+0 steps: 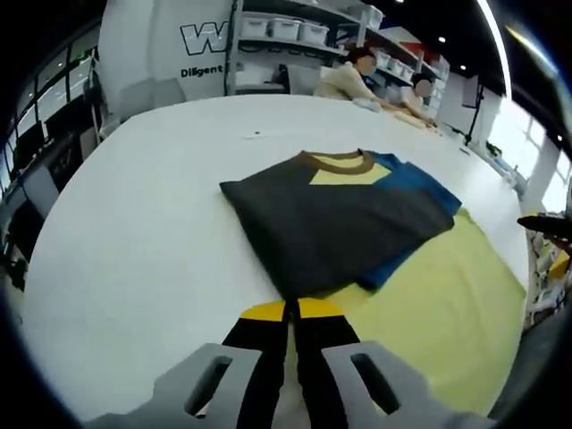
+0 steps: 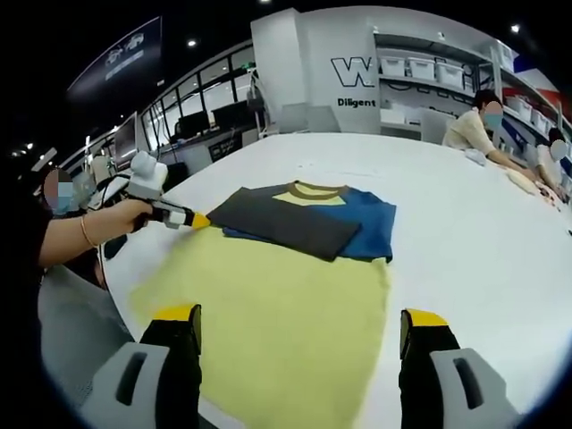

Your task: Fold the garment on the visible template until the final outline fits inside the template.

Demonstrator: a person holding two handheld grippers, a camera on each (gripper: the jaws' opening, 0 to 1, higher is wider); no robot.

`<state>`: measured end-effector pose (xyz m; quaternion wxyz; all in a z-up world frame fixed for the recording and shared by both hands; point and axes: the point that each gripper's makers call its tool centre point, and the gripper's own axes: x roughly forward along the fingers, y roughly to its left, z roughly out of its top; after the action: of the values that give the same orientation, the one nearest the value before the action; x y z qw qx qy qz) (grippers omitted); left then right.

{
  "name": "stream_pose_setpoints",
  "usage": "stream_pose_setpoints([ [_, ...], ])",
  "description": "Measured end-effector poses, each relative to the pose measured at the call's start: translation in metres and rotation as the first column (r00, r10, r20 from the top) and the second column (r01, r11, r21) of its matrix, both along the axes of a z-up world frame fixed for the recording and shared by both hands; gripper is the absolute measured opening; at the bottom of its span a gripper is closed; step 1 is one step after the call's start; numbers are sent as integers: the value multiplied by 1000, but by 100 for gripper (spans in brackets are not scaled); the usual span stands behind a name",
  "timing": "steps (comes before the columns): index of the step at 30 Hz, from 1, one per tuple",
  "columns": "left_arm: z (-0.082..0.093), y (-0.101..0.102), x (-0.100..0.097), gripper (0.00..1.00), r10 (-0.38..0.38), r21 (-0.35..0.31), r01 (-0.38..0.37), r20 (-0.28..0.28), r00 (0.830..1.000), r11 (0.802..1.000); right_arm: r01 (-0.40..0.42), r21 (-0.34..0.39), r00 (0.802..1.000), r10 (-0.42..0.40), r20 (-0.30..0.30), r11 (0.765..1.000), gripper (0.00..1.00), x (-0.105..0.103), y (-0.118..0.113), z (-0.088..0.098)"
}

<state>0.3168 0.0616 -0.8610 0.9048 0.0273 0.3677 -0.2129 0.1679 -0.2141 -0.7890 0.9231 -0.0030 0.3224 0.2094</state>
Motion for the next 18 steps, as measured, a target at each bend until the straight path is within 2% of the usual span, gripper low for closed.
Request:
stream_pose_setpoints([
  [6, 1, 8, -1, 0, 25, 9, -25, -5, 1000, 1000, -6, -1, 1000, 6, -13, 1000, 91, 0, 2, -2],
  [18, 2, 44, -2, 0, 83, 55, -82, -8, 997, 995, -23, 5, 999, 23, -35, 1000, 89, -2, 8, -6],
])
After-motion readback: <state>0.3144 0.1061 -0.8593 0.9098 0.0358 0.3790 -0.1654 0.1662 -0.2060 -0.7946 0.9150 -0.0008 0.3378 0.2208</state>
